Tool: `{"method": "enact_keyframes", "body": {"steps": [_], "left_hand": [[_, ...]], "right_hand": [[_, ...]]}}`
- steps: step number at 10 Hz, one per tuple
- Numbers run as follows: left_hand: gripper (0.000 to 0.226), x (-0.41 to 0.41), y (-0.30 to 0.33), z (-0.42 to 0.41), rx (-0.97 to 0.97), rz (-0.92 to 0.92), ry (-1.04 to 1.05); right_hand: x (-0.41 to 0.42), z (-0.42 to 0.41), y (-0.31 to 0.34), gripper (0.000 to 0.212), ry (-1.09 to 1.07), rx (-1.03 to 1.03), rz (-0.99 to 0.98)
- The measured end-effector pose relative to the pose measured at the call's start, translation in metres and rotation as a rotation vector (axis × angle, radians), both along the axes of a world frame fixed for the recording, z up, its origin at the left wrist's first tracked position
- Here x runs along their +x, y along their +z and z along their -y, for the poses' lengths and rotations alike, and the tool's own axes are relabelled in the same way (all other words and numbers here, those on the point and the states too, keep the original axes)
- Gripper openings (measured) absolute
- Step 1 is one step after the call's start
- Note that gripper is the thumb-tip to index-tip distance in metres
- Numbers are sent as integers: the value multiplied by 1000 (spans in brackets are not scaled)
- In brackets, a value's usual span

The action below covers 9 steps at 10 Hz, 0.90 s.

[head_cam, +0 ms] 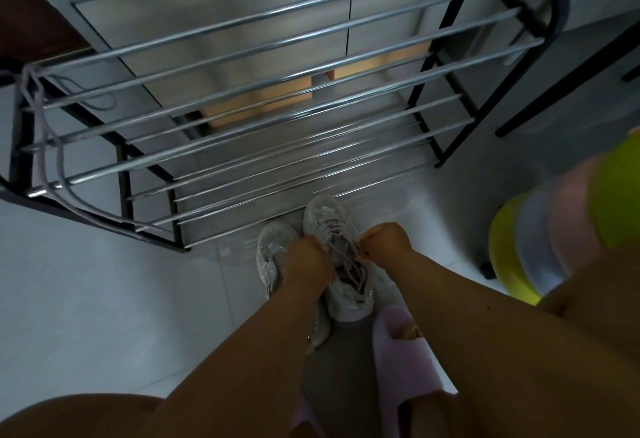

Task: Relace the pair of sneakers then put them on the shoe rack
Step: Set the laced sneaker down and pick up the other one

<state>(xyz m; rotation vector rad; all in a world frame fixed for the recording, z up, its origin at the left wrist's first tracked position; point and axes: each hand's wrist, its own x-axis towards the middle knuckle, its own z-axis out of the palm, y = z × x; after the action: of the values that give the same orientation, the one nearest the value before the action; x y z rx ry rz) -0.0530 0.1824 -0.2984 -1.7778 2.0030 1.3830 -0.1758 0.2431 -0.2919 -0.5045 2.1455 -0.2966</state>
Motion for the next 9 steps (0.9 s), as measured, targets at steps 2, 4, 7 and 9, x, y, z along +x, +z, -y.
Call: {"method": "enact_keyframes", "body": {"steps": [2, 4, 7, 9], "left_hand": [[21, 4, -3, -6, -13, 85, -244], [16, 4, -7, -5, -90, 75, -293], [20, 9, -13, -3, -79, 97, -320], [37, 40, 8, 1, -291, 240, 39]], "right_hand": [[6, -9, -11, 29, 7, -46, 12], [1, -10, -19, 31, 130, 11, -44], [4, -11, -13, 17, 119, 31, -57], [9, -15, -12, 35, 78, 23, -118]]}}
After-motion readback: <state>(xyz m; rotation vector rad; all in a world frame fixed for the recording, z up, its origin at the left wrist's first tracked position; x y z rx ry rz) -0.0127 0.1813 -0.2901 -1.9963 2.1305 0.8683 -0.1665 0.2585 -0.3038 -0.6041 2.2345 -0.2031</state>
